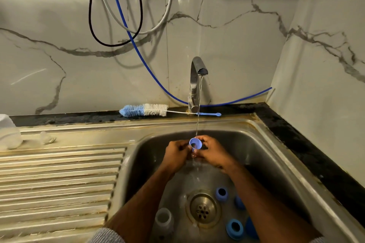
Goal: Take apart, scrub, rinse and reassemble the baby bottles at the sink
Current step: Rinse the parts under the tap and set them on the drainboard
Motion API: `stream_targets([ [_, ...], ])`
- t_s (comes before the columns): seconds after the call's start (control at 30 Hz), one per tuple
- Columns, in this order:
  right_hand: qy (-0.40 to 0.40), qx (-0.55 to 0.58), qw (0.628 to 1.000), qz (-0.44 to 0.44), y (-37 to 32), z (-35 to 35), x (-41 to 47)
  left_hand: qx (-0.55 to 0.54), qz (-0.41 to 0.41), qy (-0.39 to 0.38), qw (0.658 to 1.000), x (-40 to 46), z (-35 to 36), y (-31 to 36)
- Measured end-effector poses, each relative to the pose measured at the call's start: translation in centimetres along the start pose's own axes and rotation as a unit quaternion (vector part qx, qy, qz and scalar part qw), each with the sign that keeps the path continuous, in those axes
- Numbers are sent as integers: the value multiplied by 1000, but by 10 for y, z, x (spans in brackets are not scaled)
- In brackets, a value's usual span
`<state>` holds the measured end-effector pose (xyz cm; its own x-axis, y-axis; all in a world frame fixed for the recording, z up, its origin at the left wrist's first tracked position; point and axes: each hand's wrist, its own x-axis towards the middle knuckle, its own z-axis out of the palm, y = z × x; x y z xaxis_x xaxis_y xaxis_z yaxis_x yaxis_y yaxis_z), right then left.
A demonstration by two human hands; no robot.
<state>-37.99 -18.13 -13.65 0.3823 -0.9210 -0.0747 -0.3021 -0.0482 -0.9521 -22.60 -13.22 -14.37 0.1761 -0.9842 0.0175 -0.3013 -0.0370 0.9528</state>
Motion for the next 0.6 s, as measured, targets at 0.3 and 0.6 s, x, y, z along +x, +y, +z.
stream_targets([
  [0.3,-2,139,989,59,-11,13,-18,234,24,28,972,-23,-22,18],
  [0.6,-7,-224,969,-106,-42,52,-22,286,106,103,947,-63,-121,47],
])
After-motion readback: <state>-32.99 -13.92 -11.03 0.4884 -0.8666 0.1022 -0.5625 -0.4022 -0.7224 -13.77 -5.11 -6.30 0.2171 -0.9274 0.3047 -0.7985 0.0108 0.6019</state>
